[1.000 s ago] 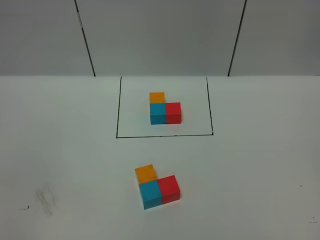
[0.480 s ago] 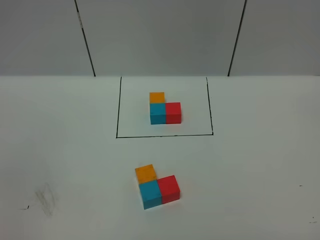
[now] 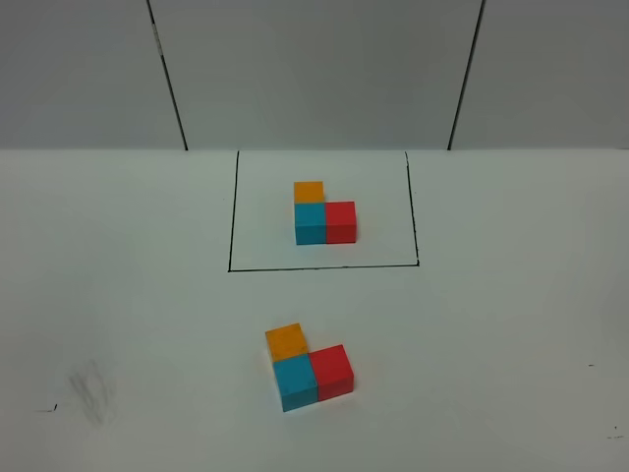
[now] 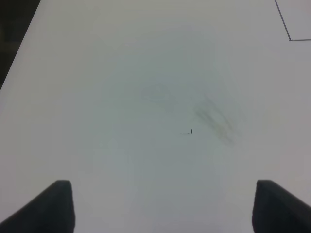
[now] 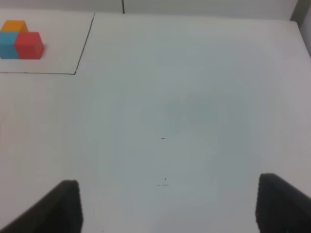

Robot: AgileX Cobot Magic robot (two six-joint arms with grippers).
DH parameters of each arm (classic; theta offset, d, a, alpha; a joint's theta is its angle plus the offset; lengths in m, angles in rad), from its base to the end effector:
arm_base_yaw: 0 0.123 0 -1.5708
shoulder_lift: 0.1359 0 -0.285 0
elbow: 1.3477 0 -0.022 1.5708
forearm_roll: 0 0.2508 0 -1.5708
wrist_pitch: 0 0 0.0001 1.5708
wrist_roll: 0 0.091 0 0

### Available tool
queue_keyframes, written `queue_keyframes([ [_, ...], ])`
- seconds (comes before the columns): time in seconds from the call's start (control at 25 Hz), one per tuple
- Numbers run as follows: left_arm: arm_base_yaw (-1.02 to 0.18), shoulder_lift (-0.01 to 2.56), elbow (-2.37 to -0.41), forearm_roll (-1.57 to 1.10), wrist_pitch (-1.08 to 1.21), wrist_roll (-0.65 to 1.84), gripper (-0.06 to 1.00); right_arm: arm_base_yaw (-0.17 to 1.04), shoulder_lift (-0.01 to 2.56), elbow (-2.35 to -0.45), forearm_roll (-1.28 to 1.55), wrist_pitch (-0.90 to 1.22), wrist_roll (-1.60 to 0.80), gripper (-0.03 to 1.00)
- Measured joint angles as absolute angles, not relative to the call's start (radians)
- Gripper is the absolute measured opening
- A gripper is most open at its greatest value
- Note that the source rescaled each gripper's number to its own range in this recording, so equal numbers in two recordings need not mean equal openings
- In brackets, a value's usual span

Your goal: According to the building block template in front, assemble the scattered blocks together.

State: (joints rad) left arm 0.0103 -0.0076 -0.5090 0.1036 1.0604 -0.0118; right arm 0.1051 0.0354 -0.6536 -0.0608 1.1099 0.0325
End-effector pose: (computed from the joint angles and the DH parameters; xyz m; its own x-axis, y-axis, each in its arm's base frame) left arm -0.0074 0.0081 0.2801 -0.4420 0.0342 -0.8963 -0.0742 0.9945 0.0746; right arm -0.0200 -0.0071 0.3151 -0.3910 -0.0358 -0.9197 -0.0529 0.9985 -0.0164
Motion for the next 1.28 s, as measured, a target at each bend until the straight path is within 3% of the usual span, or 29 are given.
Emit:
queue_keyframes([
  [0.48, 0.010, -0.008, -0.509, 0.104, 1.060, -0.012, 0.79, 0.105, 0.007, -0.497, -0.061, 1.061, 0.013, 0.58],
  [1.28, 0.010, -0.008, -0.509, 0.104, 1.060, -0.012, 0.79, 0.105, 0.006, -0.487, -0.055, 1.058, 0.000, 0.58],
])
